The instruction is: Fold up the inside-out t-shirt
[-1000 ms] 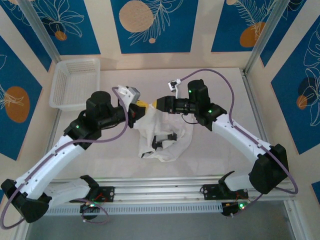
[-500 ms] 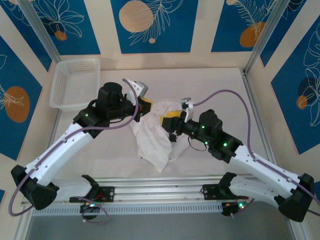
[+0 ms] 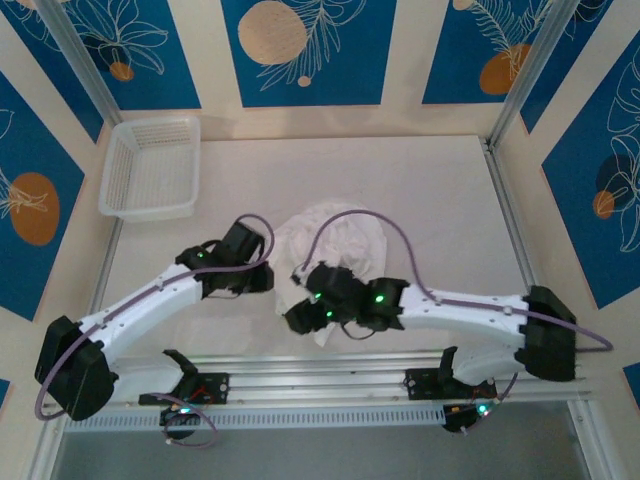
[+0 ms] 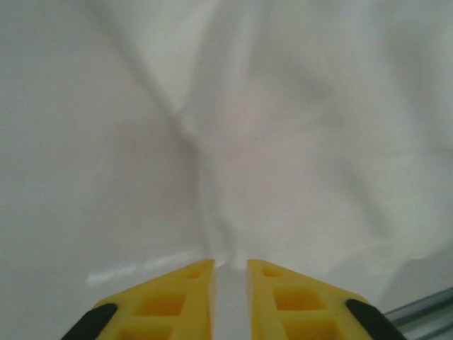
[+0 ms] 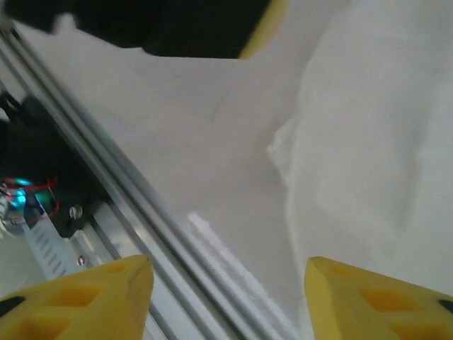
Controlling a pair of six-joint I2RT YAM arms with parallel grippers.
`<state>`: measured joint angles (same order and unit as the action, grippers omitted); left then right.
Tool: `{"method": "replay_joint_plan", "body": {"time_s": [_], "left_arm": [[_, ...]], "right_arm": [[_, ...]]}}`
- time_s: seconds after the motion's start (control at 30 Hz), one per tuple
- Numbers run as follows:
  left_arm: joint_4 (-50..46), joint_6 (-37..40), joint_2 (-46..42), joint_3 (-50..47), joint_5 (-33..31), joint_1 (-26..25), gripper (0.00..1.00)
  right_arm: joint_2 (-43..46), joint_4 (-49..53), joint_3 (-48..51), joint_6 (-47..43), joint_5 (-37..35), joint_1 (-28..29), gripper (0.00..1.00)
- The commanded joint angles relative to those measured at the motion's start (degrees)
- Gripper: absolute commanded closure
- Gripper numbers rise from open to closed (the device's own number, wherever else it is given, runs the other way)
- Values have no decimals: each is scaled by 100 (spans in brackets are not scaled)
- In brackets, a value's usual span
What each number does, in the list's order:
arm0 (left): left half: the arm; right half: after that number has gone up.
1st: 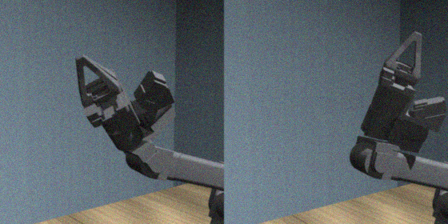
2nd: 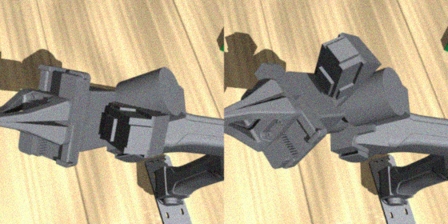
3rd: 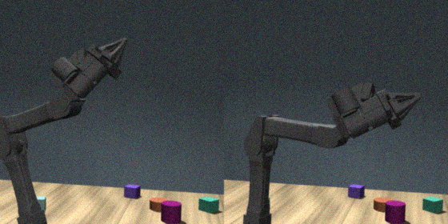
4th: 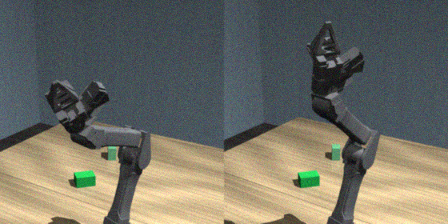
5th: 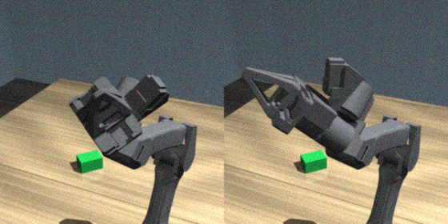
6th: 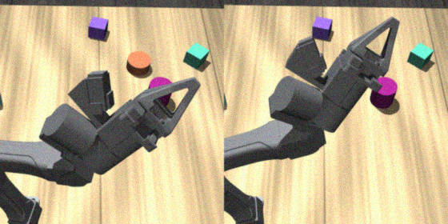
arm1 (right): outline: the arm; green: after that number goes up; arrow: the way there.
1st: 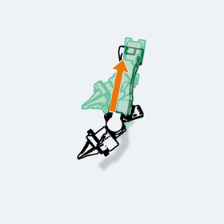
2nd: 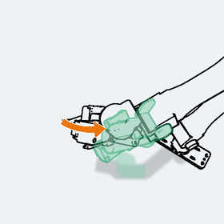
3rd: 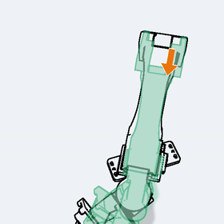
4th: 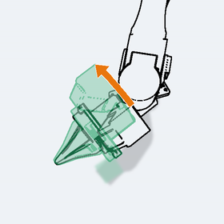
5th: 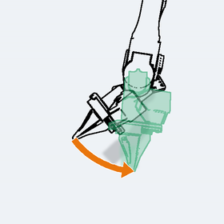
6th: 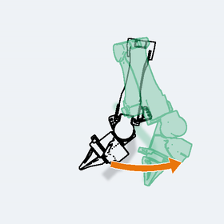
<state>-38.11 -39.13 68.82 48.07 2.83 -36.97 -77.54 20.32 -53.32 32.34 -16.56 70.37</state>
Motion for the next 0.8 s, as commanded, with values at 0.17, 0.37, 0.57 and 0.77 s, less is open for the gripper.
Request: {"method": "replay_joint_plan", "body": {"time_s": [0.17, 0.37, 0.57, 0.77], "left_arm": [[-79, -823, -613, -237, -703, 370, 69], [37, -319, -945, -383, -614, 439, 67], [1419, 456, -1165, -946, 1536, 430, 68], [1941, 788, -1056, -1226, 2271, 394, 50]], "right_arm": [[-2419, 1274, -1329, 48, -2476, 220, 44], [-2163, 1299, -1385, -19, -2469, 230, 100], [-589, -73, -251, -155, 252, -344, 100], [486, -1101, 547, 305, 2164, -1518, 100]]}}
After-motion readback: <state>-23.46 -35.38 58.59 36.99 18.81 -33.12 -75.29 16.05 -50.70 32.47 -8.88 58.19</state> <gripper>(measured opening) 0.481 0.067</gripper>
